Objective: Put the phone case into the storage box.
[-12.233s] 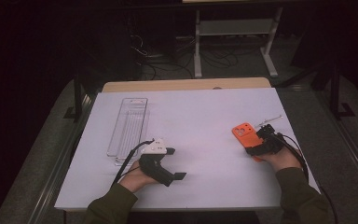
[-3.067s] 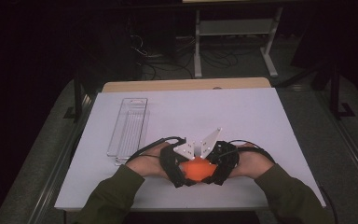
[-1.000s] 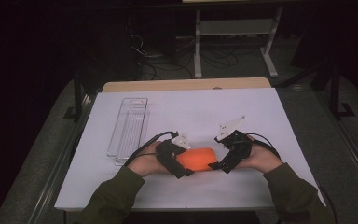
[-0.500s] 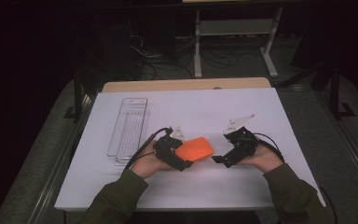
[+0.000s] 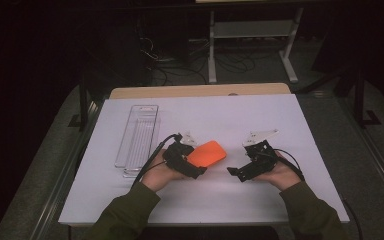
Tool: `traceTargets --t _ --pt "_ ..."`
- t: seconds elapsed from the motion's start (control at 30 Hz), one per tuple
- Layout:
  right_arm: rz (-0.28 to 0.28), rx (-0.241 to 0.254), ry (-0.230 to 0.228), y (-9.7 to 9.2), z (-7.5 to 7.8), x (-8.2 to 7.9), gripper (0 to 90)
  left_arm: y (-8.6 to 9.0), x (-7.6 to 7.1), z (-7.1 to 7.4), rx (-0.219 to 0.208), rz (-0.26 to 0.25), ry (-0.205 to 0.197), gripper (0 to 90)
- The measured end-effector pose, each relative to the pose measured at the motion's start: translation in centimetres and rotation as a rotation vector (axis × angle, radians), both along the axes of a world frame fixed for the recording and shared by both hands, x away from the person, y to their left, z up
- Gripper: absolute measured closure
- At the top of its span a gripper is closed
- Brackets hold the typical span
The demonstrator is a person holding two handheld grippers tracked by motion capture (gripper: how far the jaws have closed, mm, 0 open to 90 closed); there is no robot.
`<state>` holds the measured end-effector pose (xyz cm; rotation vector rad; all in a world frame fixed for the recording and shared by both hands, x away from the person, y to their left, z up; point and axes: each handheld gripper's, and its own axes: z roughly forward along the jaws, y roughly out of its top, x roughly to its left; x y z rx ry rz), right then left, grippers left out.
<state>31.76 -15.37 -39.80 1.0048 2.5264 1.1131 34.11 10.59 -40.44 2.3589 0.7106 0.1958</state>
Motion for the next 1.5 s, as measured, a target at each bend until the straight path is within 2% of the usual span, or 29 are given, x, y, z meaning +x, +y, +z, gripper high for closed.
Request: traceTargets --t 0.07,0.13,0.23,0.43,0.63,0.8,0.97,1.13,1.27,1.5 --pt "-0.030 0.010 -0.020 0.0 -0.3 -0.3 0.0 0.0 0.1 0.0 0.017 -0.012 -0.001 15.5" --pt "-0.055 0.018 -0.043 0.0 -0.6 -0.5 0.0 0.0 0.1 0.0 0.012 0.002 0.008 15.5" --pt "-0.075 0.030 -0.043 0.2 -1.1 -0.7 0.0 0.1 0.2 0.1 0.006 0.010 0.005 15.5" --pt "-0.101 0.016 -0.039 0.7 -2.2 -0.7 0.0 0.3 0.4 0.3 -0.002 0.034 0.007 15.5" --pt "-0.121 0.020 -0.048 0.8 -2.4 -0.7 0.0 0.5 0.5 0.2 -0.011 0.040 0.014 15.5" --pt "-0.143 0.006 -0.127 0.7 -2.3 -0.8 0.0 0.4 0.4 0.4 -0.016 0.034 0.011 15.5" --pt "-0.141 0.001 -0.164 0.5 -2.2 -0.8 0.0 0.3 0.4 0.3 -0.023 0.024 0.013 15.5" --pt "-0.127 -0.026 -0.210 0.3 -2.3 -0.7 0.0 0.2 0.4 0.3 -0.025 0.018 0.010 15.5" --pt "-0.125 -0.029 -0.230 0.3 -2.2 -0.8 0.0 0.2 0.3 0.3 -0.016 0.006 0.008 15.5" --pt "-0.104 -0.078 -0.271 0.4 -2.4 -1.0 0.0 0.1 0.2 0.4 -0.017 0.000 0.005 15.5"
